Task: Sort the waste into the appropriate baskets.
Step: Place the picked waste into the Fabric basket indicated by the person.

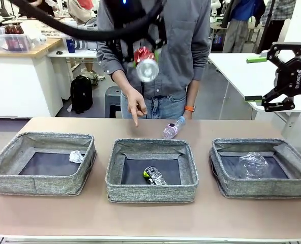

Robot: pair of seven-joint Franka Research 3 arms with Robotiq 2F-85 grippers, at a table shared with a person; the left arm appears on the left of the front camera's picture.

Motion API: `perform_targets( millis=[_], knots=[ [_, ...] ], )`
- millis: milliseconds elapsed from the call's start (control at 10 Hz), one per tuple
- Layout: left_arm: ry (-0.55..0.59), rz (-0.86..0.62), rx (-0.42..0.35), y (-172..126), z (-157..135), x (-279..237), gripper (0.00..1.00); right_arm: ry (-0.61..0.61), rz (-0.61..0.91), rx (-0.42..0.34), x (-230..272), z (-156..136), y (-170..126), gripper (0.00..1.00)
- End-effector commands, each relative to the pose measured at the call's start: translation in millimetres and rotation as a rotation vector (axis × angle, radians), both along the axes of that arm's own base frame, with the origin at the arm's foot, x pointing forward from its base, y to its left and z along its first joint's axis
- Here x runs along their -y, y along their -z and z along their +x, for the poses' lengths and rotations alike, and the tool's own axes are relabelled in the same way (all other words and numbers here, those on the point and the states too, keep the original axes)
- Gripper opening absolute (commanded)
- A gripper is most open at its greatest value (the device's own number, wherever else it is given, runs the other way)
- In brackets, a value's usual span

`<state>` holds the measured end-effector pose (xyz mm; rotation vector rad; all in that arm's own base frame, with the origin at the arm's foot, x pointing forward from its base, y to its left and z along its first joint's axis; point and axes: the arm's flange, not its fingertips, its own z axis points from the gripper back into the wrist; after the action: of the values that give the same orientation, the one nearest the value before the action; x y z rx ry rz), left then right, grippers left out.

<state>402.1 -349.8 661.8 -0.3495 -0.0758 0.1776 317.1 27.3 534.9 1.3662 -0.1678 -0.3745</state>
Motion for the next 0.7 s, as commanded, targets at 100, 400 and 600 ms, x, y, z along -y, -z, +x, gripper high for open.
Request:
perform_targets(
  millis=[100,400,600],
  knots=[
    [-0.062,-0.001,0.058,70.1,-7.6,0.8,0.47,0.016,0.009,0.011,-1.8,2.2,-1.9,1.0],
    [-0.093,0.178,0.102,154.3,-15.4,31.8,0.47,0.016,0.009,0.011,-1.8,2.2,-1.9,1.0],
    [-0.076,0.215,0.092,183.7,-21.4,46.1,0.47,0.016,0.009,0.011,-1.8,2.2,-1.9,1.0]
  ],
)
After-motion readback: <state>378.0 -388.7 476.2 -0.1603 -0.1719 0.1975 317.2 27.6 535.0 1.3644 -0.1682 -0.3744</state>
